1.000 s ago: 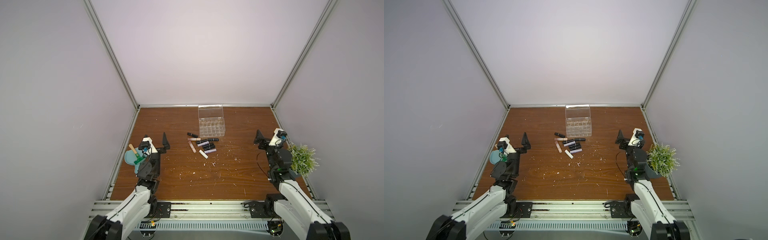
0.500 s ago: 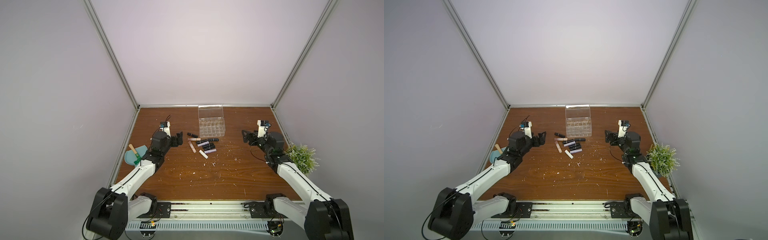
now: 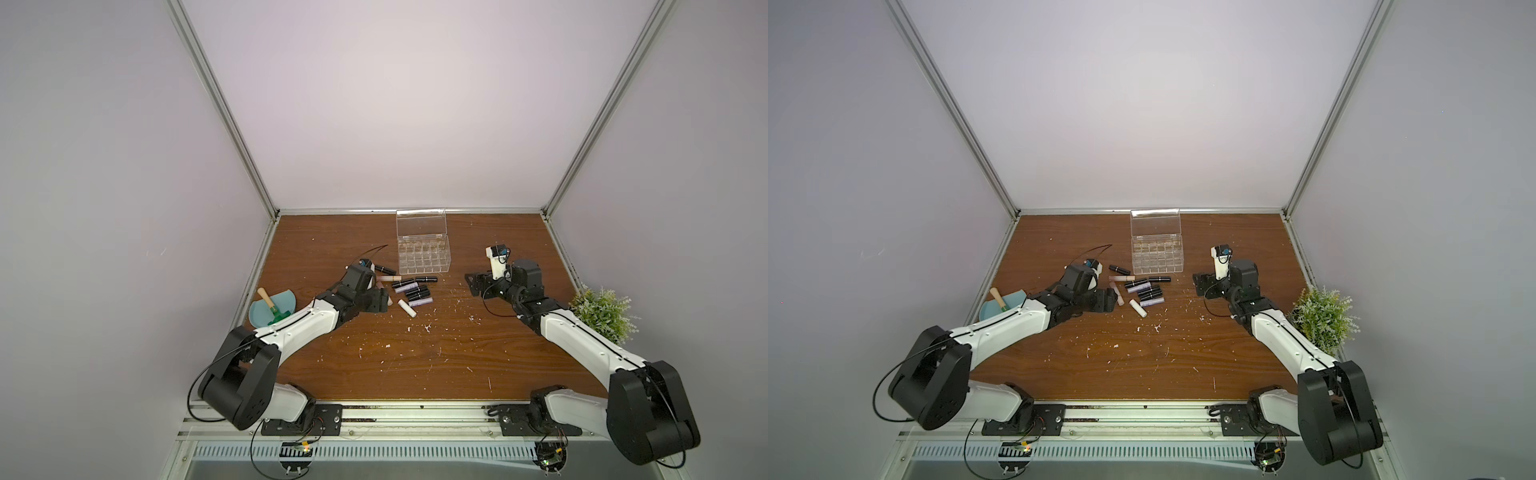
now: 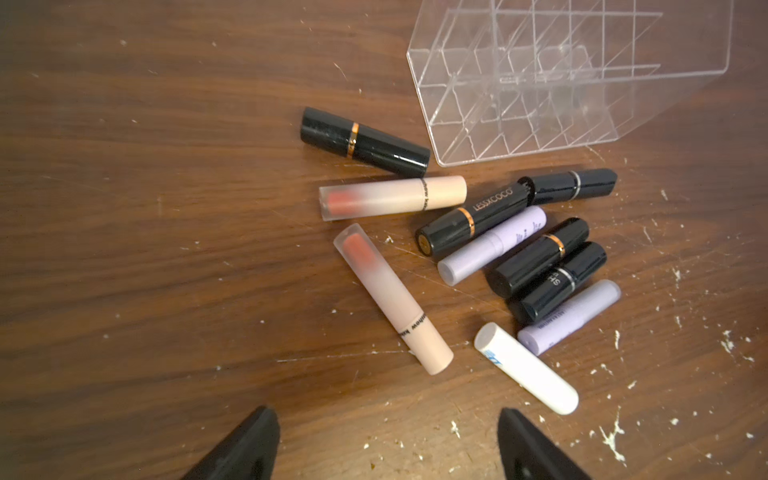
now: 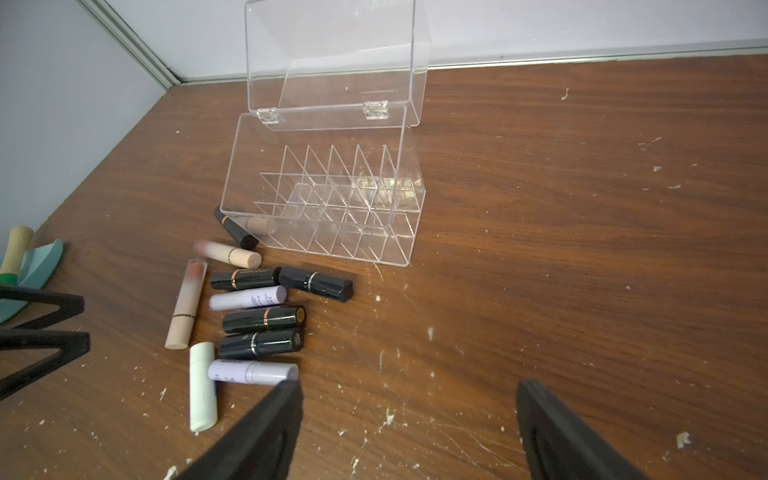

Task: Arrange the lipsticks in the organizer
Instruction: Pick up the lipstick at the center of the board.

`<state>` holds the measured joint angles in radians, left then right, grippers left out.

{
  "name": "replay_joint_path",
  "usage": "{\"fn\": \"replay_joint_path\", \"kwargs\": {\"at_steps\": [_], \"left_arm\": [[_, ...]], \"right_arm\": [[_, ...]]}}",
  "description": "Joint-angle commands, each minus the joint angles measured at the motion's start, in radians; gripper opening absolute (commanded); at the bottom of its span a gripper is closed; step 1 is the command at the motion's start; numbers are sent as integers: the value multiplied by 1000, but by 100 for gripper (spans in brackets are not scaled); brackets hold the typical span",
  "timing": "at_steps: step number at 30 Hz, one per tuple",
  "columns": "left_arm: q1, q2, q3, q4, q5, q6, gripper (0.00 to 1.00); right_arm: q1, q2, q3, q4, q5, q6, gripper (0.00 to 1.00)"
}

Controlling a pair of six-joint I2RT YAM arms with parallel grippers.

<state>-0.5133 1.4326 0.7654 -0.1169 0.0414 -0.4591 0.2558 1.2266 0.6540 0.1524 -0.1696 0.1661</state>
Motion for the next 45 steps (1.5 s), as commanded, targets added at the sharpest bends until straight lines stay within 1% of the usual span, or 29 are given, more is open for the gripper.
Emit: {"fn": "replay_joint_path", "kwargs": {"at_steps": [1, 8, 13, 18, 25, 27, 33, 35, 38, 41, 45], "left_arm": [[-12, 28, 10, -35, 10, -20, 86], [-14, 44, 5, -29, -11, -26, 82], [-13, 88, 40, -51, -1, -26, 80], [-17, 113, 59, -54, 5, -29, 77], [-25, 132, 96, -61, -7, -44, 76], [-30, 153, 128, -75, -27, -44, 72], [-34, 258, 213, -117, -86, -43, 71], [-33, 281, 226, -127, -102, -44, 68], [-33, 293, 230, -133, -109, -45, 66], [-33, 283, 227, -141, -120, -44, 59], [-33, 288, 230, -147, -115, -41, 58]], "right_arm": [[9, -18, 33, 0, 14, -27, 87], [9, -7, 29, 15, -2, -27, 86], [10, -5, 26, 16, -1, -28, 85], [11, -6, 23, 21, -5, -31, 85], [10, 1, 27, 19, -8, -32, 85], [11, 1, 27, 16, -7, -31, 85], [11, -6, 24, 9, 1, -33, 85], [11, -9, 22, 8, 1, -34, 85], [11, -13, 22, 8, 4, -34, 85], [11, -9, 22, 7, 3, -34, 85], [10, -4, 24, 6, 1, -35, 85]]}}
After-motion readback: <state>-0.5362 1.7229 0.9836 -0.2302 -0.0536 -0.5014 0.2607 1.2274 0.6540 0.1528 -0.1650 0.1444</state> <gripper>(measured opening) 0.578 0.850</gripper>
